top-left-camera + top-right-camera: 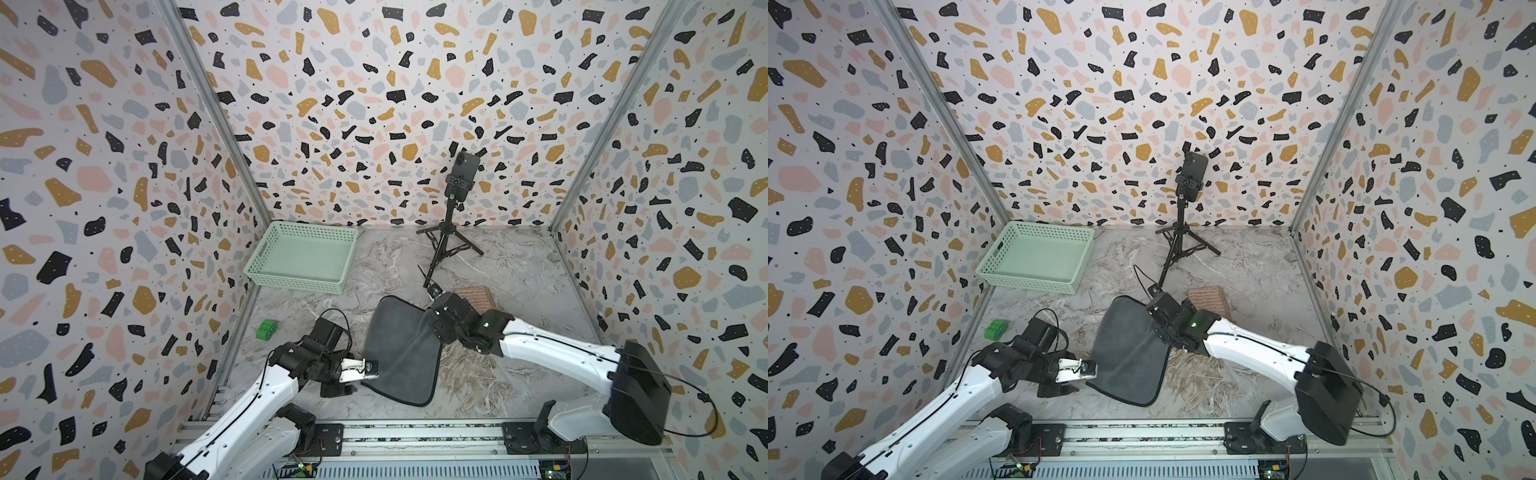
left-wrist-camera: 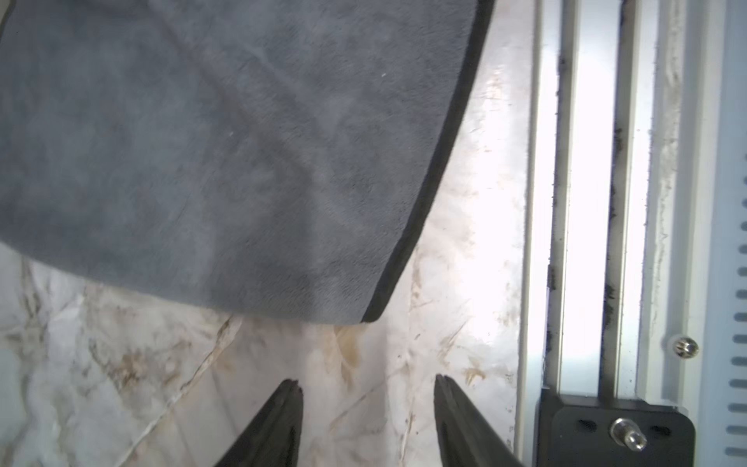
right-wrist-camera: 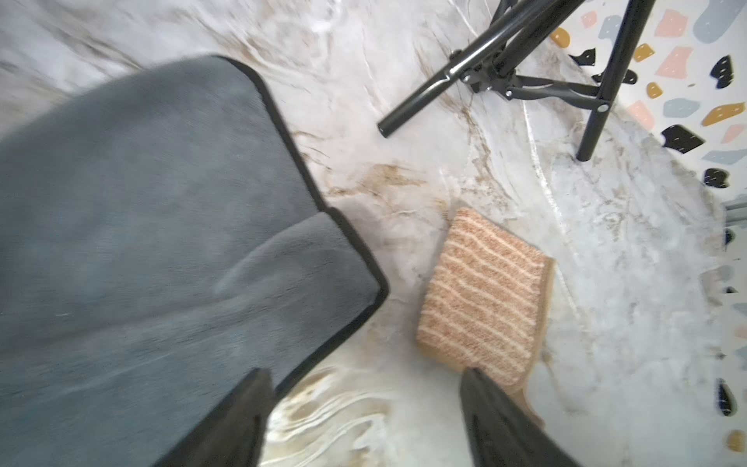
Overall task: Fold the square dishcloth
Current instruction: Place the cleaning item at the center of the board, then flatten out the cleaning item at the center of the board.
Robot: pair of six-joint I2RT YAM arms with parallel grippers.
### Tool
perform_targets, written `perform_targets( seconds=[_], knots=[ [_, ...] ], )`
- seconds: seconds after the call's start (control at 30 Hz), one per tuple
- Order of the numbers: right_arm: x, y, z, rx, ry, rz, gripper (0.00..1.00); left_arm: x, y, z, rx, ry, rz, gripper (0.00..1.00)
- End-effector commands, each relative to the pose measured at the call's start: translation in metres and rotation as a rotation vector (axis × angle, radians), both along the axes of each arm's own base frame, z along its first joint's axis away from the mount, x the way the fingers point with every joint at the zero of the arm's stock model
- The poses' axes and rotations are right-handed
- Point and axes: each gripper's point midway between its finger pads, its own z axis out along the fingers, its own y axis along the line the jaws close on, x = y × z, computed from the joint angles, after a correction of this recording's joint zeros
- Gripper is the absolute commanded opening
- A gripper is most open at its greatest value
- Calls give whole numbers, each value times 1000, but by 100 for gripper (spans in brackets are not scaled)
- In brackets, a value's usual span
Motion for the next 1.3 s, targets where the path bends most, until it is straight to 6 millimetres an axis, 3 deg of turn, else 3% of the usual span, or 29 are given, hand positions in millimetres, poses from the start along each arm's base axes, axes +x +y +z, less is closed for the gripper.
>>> perform_targets(
  seconds=[0.0, 0.1, 0.2, 0.27, 0.37, 0.5, 0.53, 0.67, 0.87, 1.03, 1.13, 1.27],
  knots=[
    [-24, -13, 5, 121, 32, -11, 100, 0, -11, -11, -3, -28, -64, 57],
    [-40, -19, 29, 385, -10, -20, 100, 12, -17, -21, 33, -67, -60, 57],
    [-66, -12, 35, 538, -9, 125, 100, 20, -22, -23, 43, -94, -58, 54],
    [-81, -8, 18, 530, 63, 183, 100, 26, -24, -24, 46, -124, -52, 49],
    [-94, -6, -11, 402, 112, 205, 99, 34, -26, -24, 40, -169, -48, 34],
    [-132, 24, -47, 273, 55, 407, 90, 42, -30, -9, -2, -218, -5, 3],
    [-136, 31, -46, 275, 35, 435, 88, 43, -31, -4, -18, -229, 11, 0],
    [-160, 58, -64, 207, 9, 582, 82, 39, -33, 6, -58, -224, 24, 0],
    [-175, 83, -87, 137, 35, 672, 74, 41, -24, 3, -1, -222, 50, 0],
    [-168, 83, -103, 68, 47, 633, 63, 44, -13, 6, -5, -207, 113, 0],
    [-158, 79, -108, 11, 28, 577, 50, 47, -5, 11, -30, -179, 158, 0],
    [-147, 72, -104, -22, 36, 505, 22, 46, 7, 14, -54, -147, 192, 8]
  ],
)
